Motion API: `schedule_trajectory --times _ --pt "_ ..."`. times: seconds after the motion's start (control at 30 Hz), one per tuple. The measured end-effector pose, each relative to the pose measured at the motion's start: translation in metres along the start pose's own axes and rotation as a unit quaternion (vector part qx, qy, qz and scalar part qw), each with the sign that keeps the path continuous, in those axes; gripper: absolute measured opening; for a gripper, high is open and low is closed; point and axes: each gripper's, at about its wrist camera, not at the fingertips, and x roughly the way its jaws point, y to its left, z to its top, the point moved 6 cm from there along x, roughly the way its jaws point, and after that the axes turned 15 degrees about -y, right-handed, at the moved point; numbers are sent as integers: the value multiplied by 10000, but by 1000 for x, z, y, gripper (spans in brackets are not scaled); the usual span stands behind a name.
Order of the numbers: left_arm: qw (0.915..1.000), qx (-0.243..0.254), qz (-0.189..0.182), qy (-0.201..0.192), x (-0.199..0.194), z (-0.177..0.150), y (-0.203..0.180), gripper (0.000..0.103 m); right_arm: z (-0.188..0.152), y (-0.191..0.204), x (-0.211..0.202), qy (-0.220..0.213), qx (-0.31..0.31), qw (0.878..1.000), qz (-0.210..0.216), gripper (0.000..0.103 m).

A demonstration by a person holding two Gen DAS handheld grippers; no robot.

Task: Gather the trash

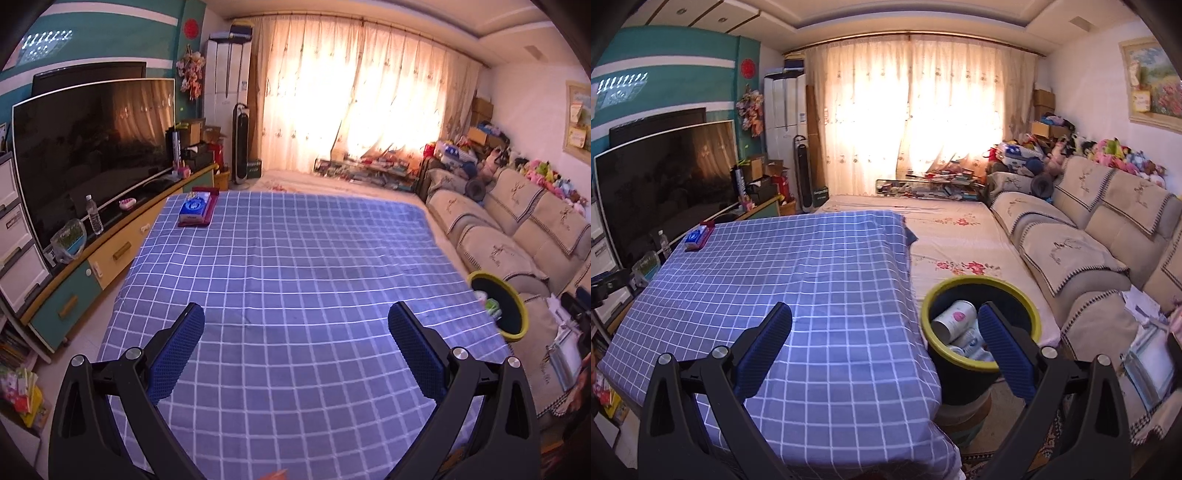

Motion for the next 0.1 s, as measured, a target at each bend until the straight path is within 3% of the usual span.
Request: schedule_trajectory --times 0.1 --pt "9995 115 186 241 47 -1 19 98 4 23 48 275 56 9987 436 96"
